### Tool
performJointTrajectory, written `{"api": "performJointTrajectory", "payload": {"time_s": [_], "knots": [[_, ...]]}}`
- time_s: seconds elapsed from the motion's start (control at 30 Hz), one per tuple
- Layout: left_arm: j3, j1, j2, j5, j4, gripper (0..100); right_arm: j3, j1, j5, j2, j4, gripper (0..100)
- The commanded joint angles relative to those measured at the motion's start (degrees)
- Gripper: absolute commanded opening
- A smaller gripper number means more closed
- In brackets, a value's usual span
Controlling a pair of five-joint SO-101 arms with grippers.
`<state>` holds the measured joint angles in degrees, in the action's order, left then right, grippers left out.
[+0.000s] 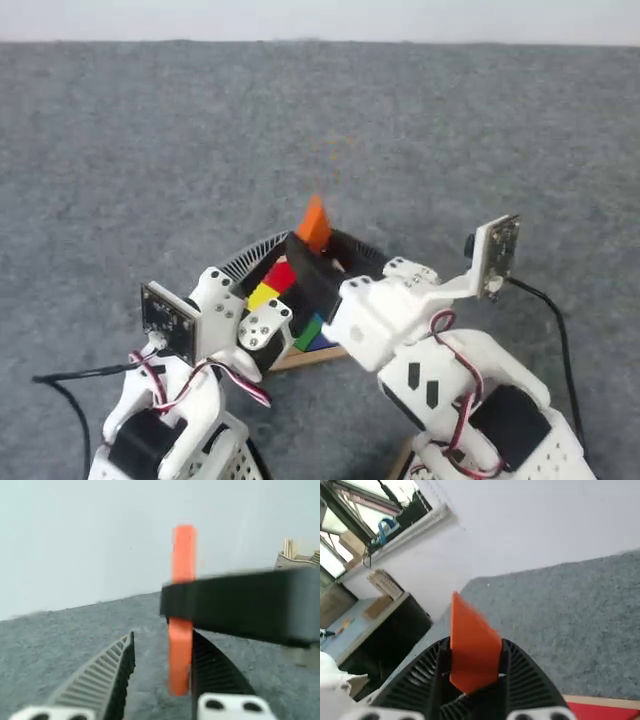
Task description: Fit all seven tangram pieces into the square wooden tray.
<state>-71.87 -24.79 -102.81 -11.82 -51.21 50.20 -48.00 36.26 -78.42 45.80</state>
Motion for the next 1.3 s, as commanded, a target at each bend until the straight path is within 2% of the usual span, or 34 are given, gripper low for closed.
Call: {"api": "performJointTrajectory", "payload": {"time_s": [0.0, 0.13, 0.3, 0.6, 0.8, 1.07, 1.27], "knots": [[2.8, 4.7, -0.8, -0.3, 1.1, 16, -3.8, -0.9, -1.5, -1.1, 1.5, 0.6], [1.1, 7.6, -0.7, 0.4, 2.1, 16, -4.1, -0.7, -1.7, -1.1, 1.5, 0.6], [-3.4, 8.3, -0.6, 5.2, 5.1, 16, -6.8, -0.7, -4.4, -1.1, 4.3, 0.6], [-3.7, 8.4, -0.6, 5.2, 6.0, 16, -6.6, -0.9, -7.4, -0.5, 6.5, 0.6], [-3.6, 8.4, -0.6, 5.1, 6.0, 16, -6.6, -6.1, -12.8, -0.4, 9.4, 0.6], [-2.4, 8.5, -0.4, 4.9, 5.5, 16, -6.6, -8.0, -17.3, -0.4, 13.0, 0.6], [-2.2, 11.6, -0.4, 4.9, 5.7, 16, -6.6, -7.9, -18.5, -0.3, 13.3, 0.6]]}}
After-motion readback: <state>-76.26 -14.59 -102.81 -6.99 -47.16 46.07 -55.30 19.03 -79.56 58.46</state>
